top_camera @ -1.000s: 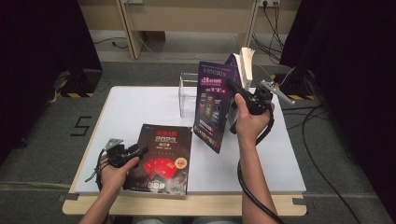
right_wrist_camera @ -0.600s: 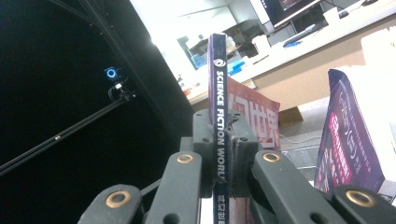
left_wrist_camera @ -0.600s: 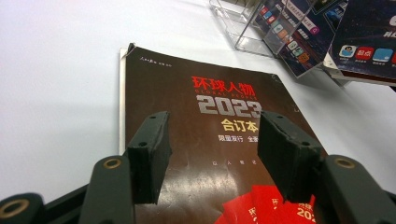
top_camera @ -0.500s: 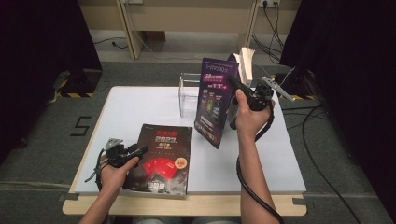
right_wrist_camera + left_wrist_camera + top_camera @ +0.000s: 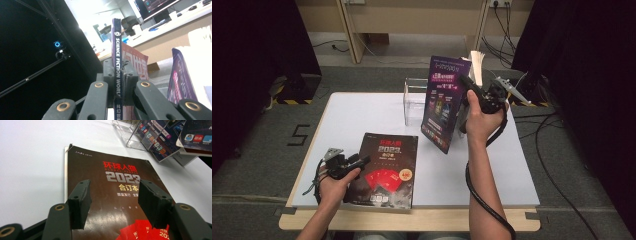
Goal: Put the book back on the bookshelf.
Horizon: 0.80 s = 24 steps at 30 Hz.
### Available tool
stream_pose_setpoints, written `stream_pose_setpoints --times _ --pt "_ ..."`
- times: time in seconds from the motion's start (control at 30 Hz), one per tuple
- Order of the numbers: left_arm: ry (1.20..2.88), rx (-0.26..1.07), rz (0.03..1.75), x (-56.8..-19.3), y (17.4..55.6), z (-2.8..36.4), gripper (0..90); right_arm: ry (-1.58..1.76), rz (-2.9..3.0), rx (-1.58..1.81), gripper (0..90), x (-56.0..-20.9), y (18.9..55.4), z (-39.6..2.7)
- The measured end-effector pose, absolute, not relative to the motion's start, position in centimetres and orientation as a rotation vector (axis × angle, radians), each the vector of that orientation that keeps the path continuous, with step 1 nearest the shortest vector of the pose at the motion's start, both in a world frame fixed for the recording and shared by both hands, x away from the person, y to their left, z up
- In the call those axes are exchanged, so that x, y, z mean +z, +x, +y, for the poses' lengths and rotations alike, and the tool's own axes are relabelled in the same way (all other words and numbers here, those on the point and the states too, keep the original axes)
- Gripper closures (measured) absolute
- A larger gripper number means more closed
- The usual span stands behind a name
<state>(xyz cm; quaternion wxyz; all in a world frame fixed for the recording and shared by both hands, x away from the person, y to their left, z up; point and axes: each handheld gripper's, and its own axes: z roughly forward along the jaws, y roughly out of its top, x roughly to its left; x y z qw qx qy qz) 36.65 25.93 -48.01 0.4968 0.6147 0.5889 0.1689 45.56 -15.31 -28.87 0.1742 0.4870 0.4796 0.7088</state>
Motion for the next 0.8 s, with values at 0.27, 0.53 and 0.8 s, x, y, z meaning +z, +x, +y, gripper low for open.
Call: stream_pose_setpoints --times 0.27,0.53,0.8 --pt "1.488 0.406 1.426 -48.1 36.7 25.9 42.9 1.379 1.333 1.986 84.4 -28.4 46.1 -15.8" --pt "1.489 0.404 1.423 -48.1 36.6 25.8 42.9 1.393 1.298 1.951 84.4 -28.3 47.1 -16.1" --pt "1.489 0.405 1.422 -48.0 36.6 25.9 42.9 1.382 1.280 1.934 84.4 -28.0 47.9 -15.7"
